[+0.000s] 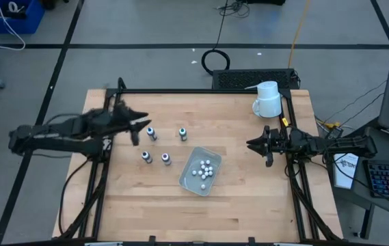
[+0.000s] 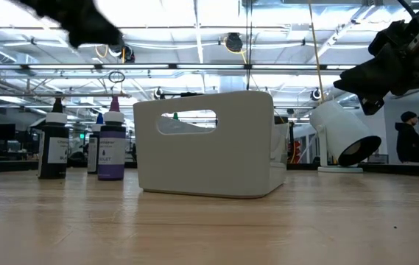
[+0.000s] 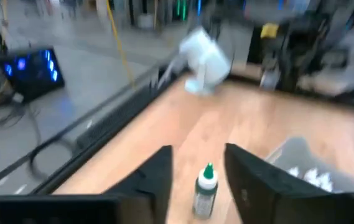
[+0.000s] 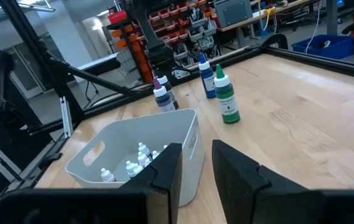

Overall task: Pick & Place food coloring
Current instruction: Put the large green food coloring bottle into the white bin

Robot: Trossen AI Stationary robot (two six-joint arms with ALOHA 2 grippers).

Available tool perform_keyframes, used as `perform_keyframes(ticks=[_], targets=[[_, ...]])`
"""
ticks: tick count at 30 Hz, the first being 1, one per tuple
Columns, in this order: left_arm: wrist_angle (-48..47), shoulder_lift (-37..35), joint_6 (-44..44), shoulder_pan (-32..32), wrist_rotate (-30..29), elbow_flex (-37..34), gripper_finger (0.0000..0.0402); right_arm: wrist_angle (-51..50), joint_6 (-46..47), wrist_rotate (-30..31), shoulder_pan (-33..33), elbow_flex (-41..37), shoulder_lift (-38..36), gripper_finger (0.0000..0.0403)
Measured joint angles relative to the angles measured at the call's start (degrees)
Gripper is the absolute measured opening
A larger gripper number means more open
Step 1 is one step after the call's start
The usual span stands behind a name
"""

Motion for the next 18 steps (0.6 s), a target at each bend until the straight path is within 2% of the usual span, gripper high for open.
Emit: perform_keyframes(ticks=[5,11,14,18], targets=[[-22.15,22.74,-1.48,2.63,0.83,24.46,0.0232,0.0,0.0,0.0,-0.02,0.0,0.0,0.0077],[-49.3,48.72,-1.89,8.81,7.4,53.34,0.0294,0.02,0.0,0.0,0.0,0.0,0.0,0.0077],[-60.2,58.82,-0.67,11.24,9.81,63.36,0.0309,0.02,0.0,0.0,0.0,0.0,0.0,0.0077],[-64.12,67.82,1.52,12.96,12.89,69.24,0.0316,0.02,0.0,0.0,-0.02,0.0,0.0,0.0077]])
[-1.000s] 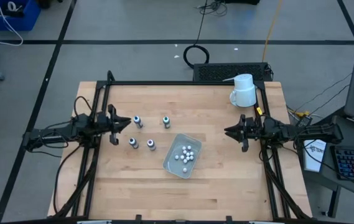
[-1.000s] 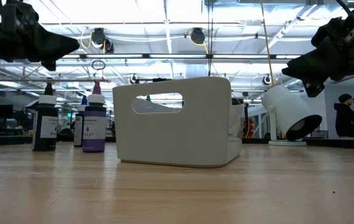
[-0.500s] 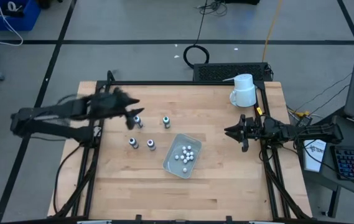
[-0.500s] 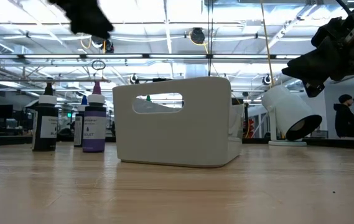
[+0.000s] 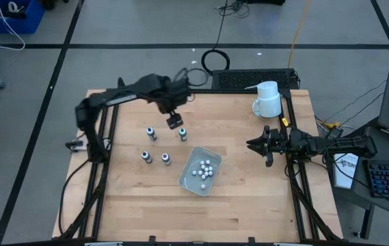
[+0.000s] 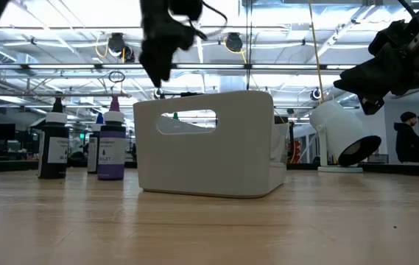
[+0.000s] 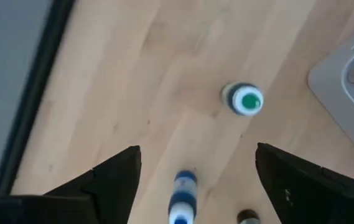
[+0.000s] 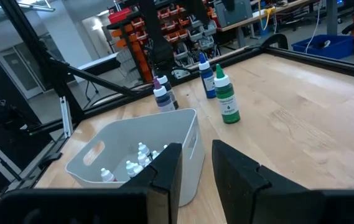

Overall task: Pick & Place food coloring
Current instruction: Put the large green food coloring bottle into the white bin

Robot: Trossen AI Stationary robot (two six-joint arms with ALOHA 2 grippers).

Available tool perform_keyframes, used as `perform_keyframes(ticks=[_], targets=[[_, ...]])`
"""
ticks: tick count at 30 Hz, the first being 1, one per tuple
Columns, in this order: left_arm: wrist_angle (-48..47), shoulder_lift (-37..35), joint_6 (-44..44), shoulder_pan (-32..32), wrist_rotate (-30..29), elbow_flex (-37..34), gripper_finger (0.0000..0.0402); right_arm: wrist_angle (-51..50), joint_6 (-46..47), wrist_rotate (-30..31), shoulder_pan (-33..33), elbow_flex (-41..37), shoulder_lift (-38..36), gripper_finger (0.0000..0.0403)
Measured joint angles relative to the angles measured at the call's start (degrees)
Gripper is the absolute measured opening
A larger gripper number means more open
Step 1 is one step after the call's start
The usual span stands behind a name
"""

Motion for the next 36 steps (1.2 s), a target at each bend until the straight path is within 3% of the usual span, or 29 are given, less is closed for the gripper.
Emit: perform_keyframes(ticks=[7,15,20,26,36], targets=[[-0.58,6.75,3.87,-0.03,4.2,0.91,0.0303,0.0,0.0,0.0,0.02,0.0,0.0,0.0077],[2.15,9.49,4.0,-3.04,4.3,0.97,0.029,0.0,0.0,-0.01,0.02,0.0,0.0,0.0077],[3.48,10.18,5.4,-5.18,2.59,0.97,0.029,0.0,0.01,0.0,0.02,0.0,-0.02,0.0077],[3.76,10.09,6.05,-7.0,-3.44,0.97,0.0289,0.0,0.0,0.0,0.02,0.0,0.0,0.0077],[6.8,10.04,11.68,-8.47,-3.81,-3.93,0.0294,0.0,0.0,-0.02,0.02,0.0,0.0,0.0077]])
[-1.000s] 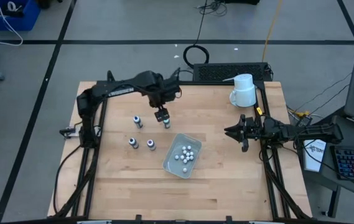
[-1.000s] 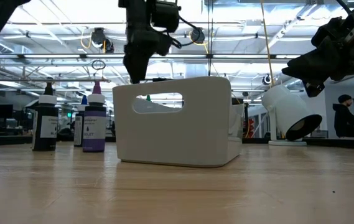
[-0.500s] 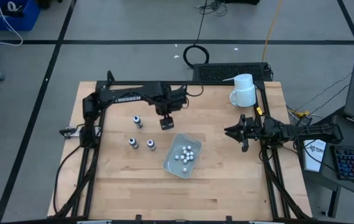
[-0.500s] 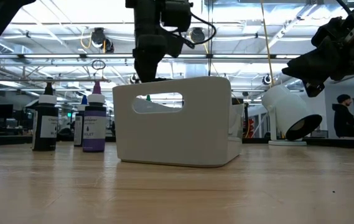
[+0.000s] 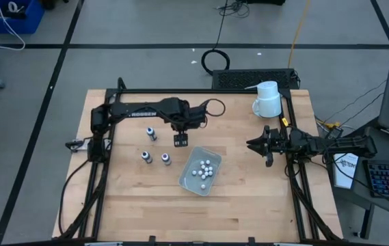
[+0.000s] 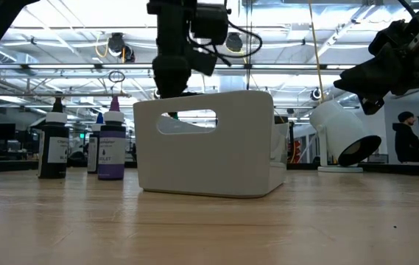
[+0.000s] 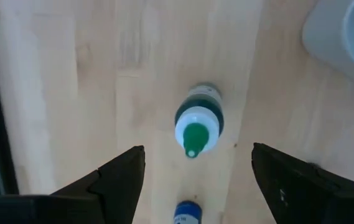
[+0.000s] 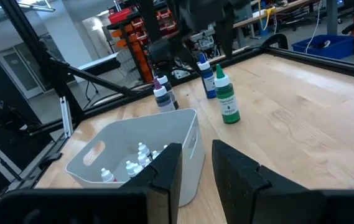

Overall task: Pick & Place food coloring
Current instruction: Put the large green food coloring bottle into the white bin

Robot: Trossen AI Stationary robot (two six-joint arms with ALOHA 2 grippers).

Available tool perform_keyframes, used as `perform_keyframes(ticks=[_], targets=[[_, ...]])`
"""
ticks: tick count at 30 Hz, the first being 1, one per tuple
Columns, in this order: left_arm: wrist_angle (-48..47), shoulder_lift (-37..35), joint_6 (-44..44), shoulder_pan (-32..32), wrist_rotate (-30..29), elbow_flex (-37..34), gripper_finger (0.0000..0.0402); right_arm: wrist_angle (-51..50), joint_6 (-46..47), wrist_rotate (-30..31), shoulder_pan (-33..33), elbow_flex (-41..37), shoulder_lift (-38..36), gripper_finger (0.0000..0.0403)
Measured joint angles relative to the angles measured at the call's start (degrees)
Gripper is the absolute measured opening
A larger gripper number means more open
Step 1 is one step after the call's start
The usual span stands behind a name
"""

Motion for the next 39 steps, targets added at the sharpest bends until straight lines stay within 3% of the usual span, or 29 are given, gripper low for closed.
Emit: perform_keyframes(ticks=[14,29,39], targets=[[8.38,0.04,2.38,0.71,1.13,-7.89,0.0289,0.0,0.0,0.02,0.0,0.0,0.0,0.0077],[9.66,0.04,1.51,1.16,1.07,-8.21,0.0278,0.0,0.0,0.02,-0.01,0.0,0.0,0.0077],[9.66,0.04,1.36,1.16,1.0,-8.21,0.0234,0.0,0.0,0.01,-0.01,-0.01,0.0,0.0077]])
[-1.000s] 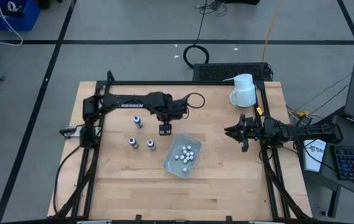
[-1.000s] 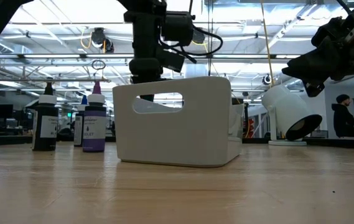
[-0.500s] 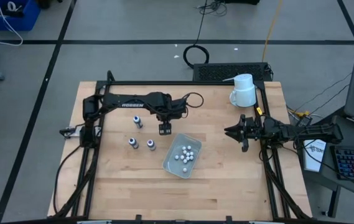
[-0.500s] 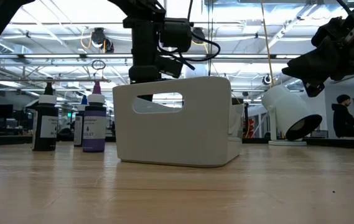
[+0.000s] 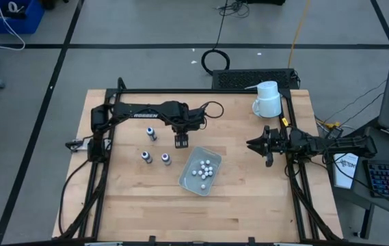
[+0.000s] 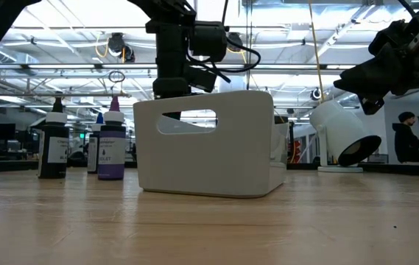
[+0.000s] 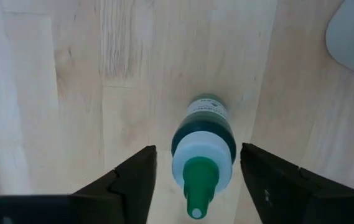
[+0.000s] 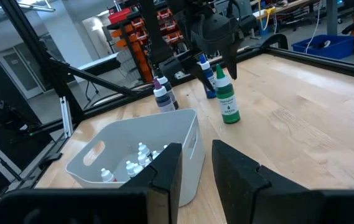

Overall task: Pick & Place food coloring
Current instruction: Put the large green food coloring bottle into the white bin

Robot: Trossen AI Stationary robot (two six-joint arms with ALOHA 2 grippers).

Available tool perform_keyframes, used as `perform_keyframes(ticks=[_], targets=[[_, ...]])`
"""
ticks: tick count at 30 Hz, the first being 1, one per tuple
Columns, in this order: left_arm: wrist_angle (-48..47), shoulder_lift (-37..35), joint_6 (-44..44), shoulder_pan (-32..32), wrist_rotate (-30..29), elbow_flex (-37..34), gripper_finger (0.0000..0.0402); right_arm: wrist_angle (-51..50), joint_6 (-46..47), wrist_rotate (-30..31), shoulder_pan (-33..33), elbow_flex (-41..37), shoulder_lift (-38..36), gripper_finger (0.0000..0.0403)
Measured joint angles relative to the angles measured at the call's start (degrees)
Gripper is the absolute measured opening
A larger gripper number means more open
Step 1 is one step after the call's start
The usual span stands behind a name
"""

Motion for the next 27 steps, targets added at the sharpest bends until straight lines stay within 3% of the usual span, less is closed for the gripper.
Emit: perform_keyframes(ticks=[11,19,27], targets=[[1.55,-0.07,-0.15,0.0,-0.04,0.02,0.0122,0.0,0.01,0.0,-0.01,0.0,0.0,0.0077],[1.56,-2.43,0.66,-1.22,-4.68,0.1,0.0121,0.01,0.01,0.0,0.01,0.0,-0.02,0.0077],[-6.04,-11.95,-5.5,-8.4,-7.99,7.87,0.0121,0.18,0.0,0.0,0.0,0.0,-0.02,0.0077]])
